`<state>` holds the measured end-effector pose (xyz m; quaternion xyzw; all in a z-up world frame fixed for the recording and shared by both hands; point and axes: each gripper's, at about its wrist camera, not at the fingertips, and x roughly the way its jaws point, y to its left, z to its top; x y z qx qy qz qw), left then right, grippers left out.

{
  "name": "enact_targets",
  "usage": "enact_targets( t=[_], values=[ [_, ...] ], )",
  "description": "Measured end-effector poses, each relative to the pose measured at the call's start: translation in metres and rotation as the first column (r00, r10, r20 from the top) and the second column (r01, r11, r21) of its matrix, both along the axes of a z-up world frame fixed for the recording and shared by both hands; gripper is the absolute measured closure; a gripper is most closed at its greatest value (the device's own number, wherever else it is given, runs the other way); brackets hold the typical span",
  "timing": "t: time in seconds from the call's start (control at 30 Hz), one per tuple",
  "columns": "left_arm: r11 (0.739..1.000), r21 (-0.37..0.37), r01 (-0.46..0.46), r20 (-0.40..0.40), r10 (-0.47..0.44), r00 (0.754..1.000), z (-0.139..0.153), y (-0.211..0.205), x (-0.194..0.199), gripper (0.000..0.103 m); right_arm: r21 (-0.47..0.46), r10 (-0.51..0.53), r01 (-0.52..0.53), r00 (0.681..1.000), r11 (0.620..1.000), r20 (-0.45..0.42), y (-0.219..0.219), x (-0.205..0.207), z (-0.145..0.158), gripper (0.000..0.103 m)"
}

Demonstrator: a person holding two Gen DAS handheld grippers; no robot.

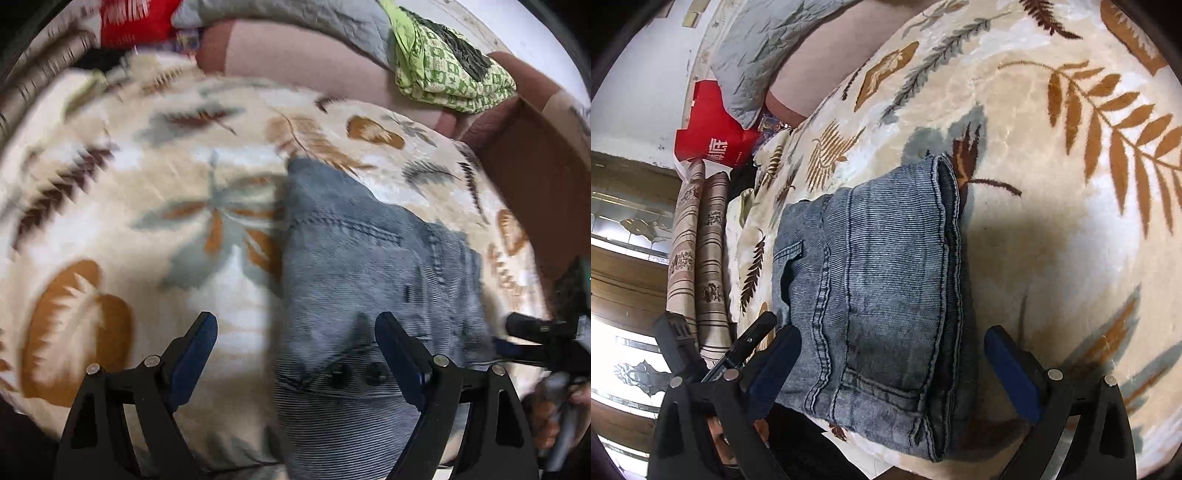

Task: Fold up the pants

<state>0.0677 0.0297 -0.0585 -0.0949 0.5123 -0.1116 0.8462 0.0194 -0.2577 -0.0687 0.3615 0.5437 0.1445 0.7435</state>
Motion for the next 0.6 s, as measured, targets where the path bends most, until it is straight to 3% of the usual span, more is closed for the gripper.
enact_targets(
  t=[0.1, 0.23, 0.27, 0.3, 0.37, 0.47, 0.5, 0.53, 0.6],
  values=[
    [0.993, -0.114, 0.018, -0.087, -0.028, 0.996, -0.013, 0.000, 0.008, 0.015, 0.027, 0.009, -0.009, 1.000, 1.000, -0.009, 0.006, 0.004, -0.005, 0.003],
    [0.990, -0.137, 0.030, -0.104, -0.044, 0.994, -0.018, -0.002, 0.012, 0.016, 0.005, 0.067, -0.067, 0.998, 0.998, 0.008, 0.017, 0.006, -0.002, 0.006],
    [0.990, -0.139, 0.029, -0.109, -0.044, 0.993, -0.019, -0.002, 0.013, 0.018, 0.016, 0.052, -0.052, 0.998, 0.999, -0.018, 0.014, 0.008, -0.009, 0.009],
    [0.989, -0.145, 0.037, -0.110, -0.053, 0.993, -0.019, -0.003, 0.014, 0.028, 0.025, 0.035, -0.035, 0.999, 0.999, -0.026, 0.013, 0.007, -0.012, 0.011],
    [0.991, -0.124, 0.057, -0.111, -0.071, 0.991, -0.019, -0.009, 0.015, 0.043, -0.038, 0.077, -0.077, 0.997, 0.996, -0.011, 0.019, 0.007, -0.009, 0.016],
    [0.994, -0.074, 0.080, -0.089, -0.086, 0.992, -0.017, -0.017, 0.013, 0.055, -0.119, 0.106, -0.109, 0.994, 0.987, -0.029, 0.026, 0.009, -0.011, 0.030],
    [0.995, -0.054, 0.087, -0.077, -0.091, 0.993, -0.014, -0.019, 0.011, 0.065, -0.147, 0.121, -0.124, 0.992, 0.981, -0.029, 0.028, 0.008, -0.010, 0.042],
    [0.995, -0.033, 0.095, -0.061, -0.097, 0.993, -0.011, -0.019, 0.010, 0.070, -0.167, 0.135, -0.136, 0.991, 0.977, -0.020, 0.029, 0.006, -0.007, 0.065],
    [0.993, 0.020, 0.115, -0.012, -0.115, 0.993, 0.000, -0.025, 0.003, 0.079, -0.192, 0.165, -0.159, 0.986, 0.969, 0.016, 0.034, -0.001, 0.005, 0.077]
  ],
)
